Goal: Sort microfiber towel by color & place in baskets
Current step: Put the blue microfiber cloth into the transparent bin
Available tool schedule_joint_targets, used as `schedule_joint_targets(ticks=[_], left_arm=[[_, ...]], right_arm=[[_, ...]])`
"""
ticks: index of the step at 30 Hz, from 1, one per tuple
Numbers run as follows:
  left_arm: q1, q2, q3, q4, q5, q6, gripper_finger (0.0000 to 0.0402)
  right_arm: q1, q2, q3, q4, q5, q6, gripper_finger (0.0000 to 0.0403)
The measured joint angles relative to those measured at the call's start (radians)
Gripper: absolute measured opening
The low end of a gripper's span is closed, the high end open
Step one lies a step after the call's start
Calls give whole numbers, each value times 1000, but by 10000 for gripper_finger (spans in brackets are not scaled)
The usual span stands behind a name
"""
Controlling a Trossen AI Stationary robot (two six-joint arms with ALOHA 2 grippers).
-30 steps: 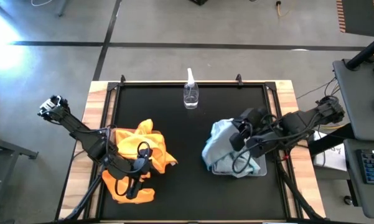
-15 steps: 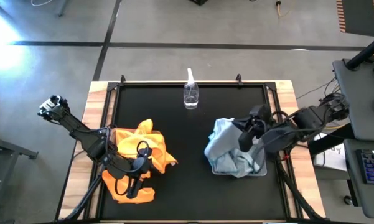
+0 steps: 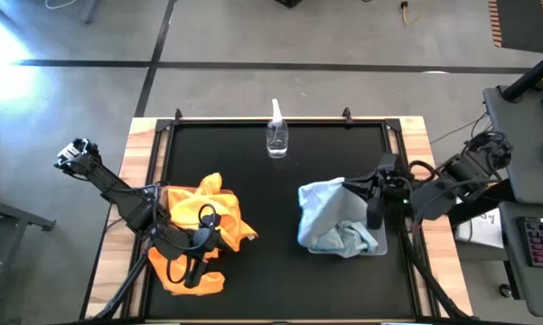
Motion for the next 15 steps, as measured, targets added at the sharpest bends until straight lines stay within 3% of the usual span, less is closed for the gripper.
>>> schedule_joint_targets(ticks=[10,15], left_arm=[[0,0,0,0,0,0,214],[0,0,0,1,0,0,214]], right_arm=[[52,-4,0,-295,-3,247,9],[55,24,0,-459,-59,415,9]])
